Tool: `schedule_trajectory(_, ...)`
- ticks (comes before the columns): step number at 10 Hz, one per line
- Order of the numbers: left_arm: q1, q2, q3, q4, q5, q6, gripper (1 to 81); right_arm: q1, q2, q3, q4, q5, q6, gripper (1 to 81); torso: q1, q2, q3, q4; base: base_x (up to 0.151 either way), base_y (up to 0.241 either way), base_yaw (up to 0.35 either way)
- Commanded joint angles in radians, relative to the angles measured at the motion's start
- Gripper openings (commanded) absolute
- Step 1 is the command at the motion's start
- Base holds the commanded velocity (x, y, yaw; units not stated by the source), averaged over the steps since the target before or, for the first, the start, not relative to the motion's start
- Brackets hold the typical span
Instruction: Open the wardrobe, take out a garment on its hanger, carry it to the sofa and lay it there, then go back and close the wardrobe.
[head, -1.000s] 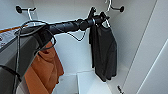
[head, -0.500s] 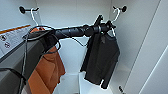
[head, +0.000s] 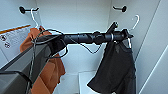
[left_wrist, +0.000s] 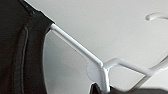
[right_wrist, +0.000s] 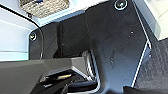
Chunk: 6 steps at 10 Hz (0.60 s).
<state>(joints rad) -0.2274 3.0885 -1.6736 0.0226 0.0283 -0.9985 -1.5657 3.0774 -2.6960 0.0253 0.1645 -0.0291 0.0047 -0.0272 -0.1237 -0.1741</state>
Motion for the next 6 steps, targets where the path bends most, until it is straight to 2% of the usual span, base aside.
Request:
schedule_trajectory(1, -0.097, -0.033, 0.086, 0.065, -0.114, 0.029, 1.0, 0.029, 0.000, 0.010, -0.005, -0.043, -0.003, 81.1, 0.000, 0.000, 0.000, 0.000, 0.000, 0.000, 0.000)
schedule_trajectory(6, -0.054, -0.250, 0.282, 0.086, -0.128, 0.031, 1.0, 0.028, 0.000, 0.010, -0.005, -0.033, -0.003, 81.1, 0.000, 0.000, 0.000, 0.000, 0.000, 0.000, 0.000)
